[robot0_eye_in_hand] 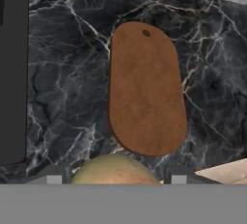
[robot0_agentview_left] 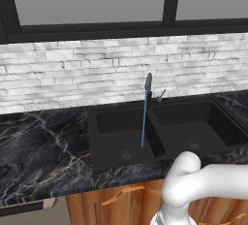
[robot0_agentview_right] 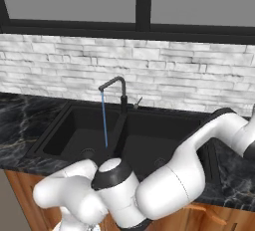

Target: Pick the peach from the sink and place it on the cutting board to airdry. Then turn off the sink faucet.

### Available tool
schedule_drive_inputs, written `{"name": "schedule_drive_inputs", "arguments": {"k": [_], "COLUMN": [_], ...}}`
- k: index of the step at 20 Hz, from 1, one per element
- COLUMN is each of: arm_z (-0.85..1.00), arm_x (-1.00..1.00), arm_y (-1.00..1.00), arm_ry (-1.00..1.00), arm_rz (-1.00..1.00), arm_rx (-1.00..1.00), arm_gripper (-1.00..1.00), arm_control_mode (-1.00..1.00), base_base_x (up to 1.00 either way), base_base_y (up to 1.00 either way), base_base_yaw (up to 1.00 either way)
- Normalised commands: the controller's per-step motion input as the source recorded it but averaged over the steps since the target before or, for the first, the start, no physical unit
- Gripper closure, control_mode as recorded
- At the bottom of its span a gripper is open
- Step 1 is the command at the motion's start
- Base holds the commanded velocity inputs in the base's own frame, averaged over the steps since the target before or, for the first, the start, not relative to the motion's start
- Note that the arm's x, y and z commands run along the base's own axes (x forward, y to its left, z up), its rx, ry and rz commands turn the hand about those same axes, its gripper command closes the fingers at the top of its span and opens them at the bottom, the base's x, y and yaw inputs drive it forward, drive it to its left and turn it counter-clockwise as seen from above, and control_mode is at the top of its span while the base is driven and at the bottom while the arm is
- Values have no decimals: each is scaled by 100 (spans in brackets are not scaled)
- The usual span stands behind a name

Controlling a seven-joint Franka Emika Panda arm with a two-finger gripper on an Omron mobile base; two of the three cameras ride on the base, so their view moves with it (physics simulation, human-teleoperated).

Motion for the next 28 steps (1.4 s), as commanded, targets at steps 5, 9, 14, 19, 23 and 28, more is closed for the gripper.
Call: {"name": "schedule_drive_inputs", "arguments": {"k": [5, 9, 14, 19, 23, 28], "arm_z": [-21, -27, -29, -28, -27, -24], "arm_x": [18, 18, 15, 10, 14, 14], "arm_y": [-28, -22, -22, -26, -24, -24], "arm_ry": [0, 5, 4, 3, 4, 4], "arm_rz": [0, 0, 0, 0, 0, 0], "arm_rx": [3, 4, 6, 9, 6, 7], "arm_gripper": [100, 100, 100, 100, 100, 100], "arm_control_mode": [-100, -100, -100, -100, -100, -100], "base_base_x": [0, 0, 0, 0, 0, 0], "base_base_y": [0, 0, 0, 0, 0, 0], "base_base_yaw": [0, 0, 0, 0, 0, 0]}}
